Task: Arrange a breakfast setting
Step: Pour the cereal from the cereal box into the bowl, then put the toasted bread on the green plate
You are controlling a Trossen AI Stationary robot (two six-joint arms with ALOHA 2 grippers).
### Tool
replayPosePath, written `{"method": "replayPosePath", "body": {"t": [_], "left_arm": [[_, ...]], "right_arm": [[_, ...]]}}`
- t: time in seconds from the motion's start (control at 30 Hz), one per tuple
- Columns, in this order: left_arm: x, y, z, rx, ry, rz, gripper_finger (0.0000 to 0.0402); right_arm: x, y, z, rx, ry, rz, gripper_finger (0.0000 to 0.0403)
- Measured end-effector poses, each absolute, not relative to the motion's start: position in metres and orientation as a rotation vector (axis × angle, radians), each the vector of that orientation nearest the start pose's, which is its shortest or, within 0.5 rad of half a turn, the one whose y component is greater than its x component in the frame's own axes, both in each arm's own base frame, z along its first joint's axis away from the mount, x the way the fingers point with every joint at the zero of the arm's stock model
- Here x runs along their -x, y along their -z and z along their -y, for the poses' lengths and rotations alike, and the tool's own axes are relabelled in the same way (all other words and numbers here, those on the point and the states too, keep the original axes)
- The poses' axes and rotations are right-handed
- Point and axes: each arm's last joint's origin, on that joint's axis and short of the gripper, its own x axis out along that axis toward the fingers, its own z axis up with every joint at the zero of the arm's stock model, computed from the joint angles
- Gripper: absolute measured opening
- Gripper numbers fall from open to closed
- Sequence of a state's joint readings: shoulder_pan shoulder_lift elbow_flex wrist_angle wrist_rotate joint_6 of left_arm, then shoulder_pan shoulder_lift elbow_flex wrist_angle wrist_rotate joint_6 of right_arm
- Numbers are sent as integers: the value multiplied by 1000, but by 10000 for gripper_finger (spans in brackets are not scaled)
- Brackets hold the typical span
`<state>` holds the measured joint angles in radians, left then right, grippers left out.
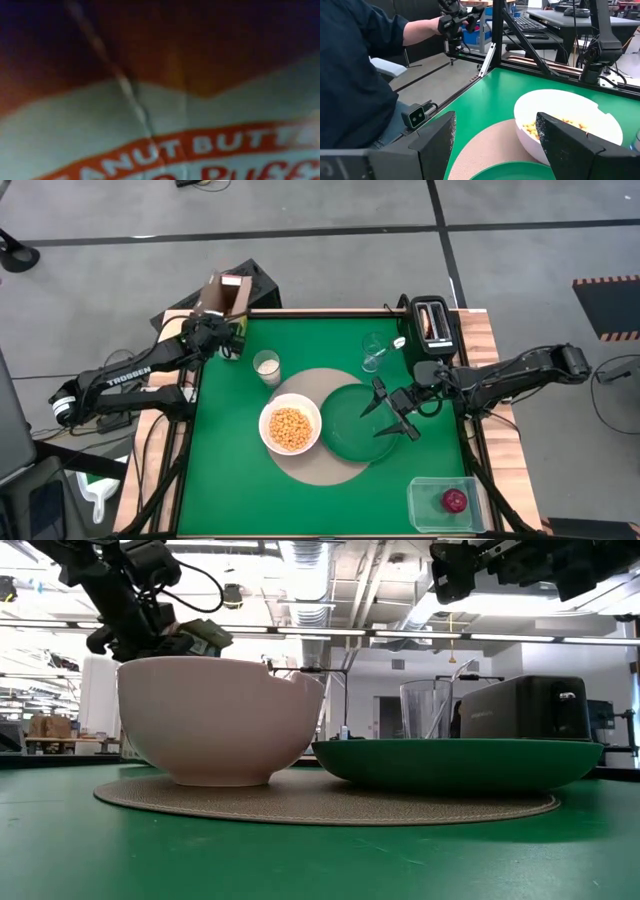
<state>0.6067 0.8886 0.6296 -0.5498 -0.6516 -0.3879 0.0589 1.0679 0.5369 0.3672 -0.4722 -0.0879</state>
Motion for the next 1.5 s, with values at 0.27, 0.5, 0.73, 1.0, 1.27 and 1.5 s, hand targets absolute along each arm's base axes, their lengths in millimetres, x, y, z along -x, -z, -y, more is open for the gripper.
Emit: {"method": "replayPosePath", "body": {"t": [0.27, 0.5, 0.73, 1.0, 1.27, 1.5], "left_arm": [[-124, -238, -106, 334, -1316, -626, 247], [-115, -254, -97, 385, -1233, -571, 252], [-104, -263, -87, 417, -1167, -644, 252], [-96, -276, -80, 448, -1117, -743, 252], [-83, -297, -68, 519, -1048, -855, 252], [-83, -315, -55, 645, -751, -858, 252]], "right_arm": [[-226, -247, -26, 52, -533, -139, 304], [-226, -248, -26, 54, -532, -132, 304], [-226, -248, -26, 56, -533, -131, 304], [-226, -248, -26, 56, -533, -131, 304], [-226, -248, -26, 56, -515, -129, 304], [-226, -248, -25, 55, -502, -135, 304]]}}
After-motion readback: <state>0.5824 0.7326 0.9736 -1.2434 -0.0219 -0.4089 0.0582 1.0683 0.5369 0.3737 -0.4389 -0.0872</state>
